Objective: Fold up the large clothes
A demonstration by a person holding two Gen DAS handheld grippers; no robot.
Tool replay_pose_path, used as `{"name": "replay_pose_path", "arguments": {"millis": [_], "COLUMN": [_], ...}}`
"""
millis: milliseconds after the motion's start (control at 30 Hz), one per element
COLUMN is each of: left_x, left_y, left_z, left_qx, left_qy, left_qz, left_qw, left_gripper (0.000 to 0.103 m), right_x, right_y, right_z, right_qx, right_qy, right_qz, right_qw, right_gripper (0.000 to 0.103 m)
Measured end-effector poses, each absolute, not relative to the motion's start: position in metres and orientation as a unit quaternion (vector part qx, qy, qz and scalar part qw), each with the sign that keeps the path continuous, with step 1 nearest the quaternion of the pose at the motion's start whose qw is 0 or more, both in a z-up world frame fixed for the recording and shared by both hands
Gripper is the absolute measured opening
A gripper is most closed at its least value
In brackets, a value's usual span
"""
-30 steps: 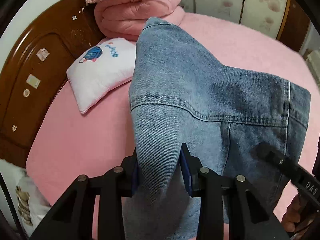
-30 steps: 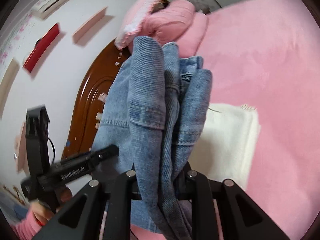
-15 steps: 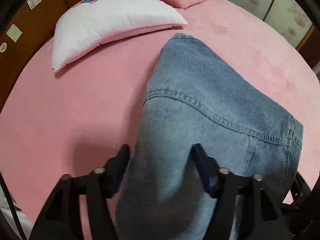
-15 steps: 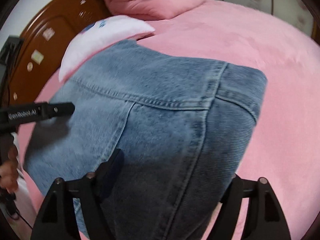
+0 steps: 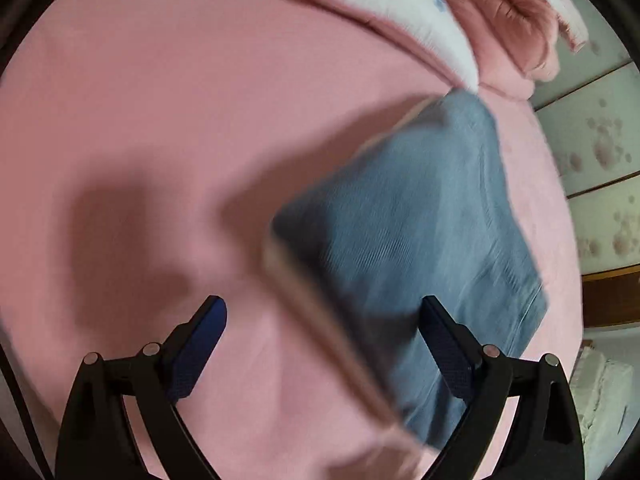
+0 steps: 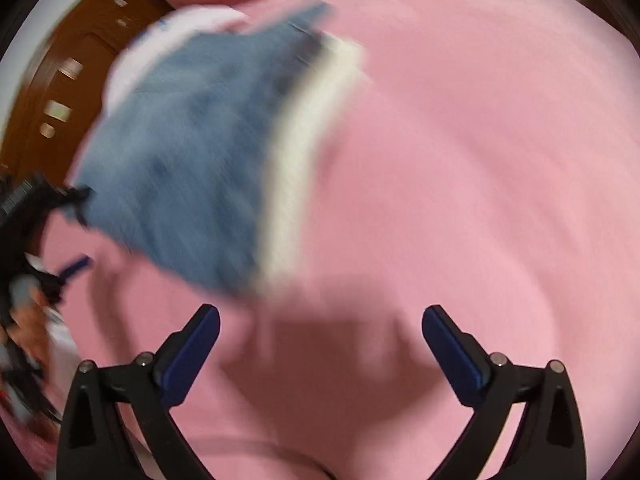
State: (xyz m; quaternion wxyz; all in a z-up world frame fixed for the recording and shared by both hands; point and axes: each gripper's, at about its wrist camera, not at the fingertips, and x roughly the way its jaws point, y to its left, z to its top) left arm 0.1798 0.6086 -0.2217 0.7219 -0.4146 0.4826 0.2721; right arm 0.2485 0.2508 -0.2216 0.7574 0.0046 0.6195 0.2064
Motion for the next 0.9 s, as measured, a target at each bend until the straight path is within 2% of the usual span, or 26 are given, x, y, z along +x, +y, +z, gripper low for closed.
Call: {"name": "replay_pose_path", "arguments": {"millis": [200, 433, 700, 900], "left_x": [0.149, 0.133, 0.116, 0.101], "left_y": [0.556, 0.452, 0.304, 0.172], "left_z": [-0.230, -0.240, -0.233, -0.203], "left_qx": [-0.352, -0.204, -0.144, -0.060], "left_qy": [0.559, 0.645, 0.693, 0.679], "left_qz": [0.296, 0.239, 0.153, 0.139], "left_qw": [0.690, 0.697, 0.689, 0.718], "left_gripper": [0.095, 0.095, 0.095, 0.095], "right_x": [0.191, 0.145, 0.080, 0.028], "right_y": [0.171, 0.090, -0.034, -0.135], "right_z": [-0.232, -0.223, -0.224, -0.205], "right_qx": [-0.052, -0.063, 0.054, 0.094], "right_qy": [0.672, 0.667, 0.692, 0.677], "right_qz": [0.150, 0.110, 0.014, -0.033], "right_qw": [0.724, 0.734, 0.720, 0.729], "right_gripper": [0.101, 0.101, 0.101, 0.101]}}
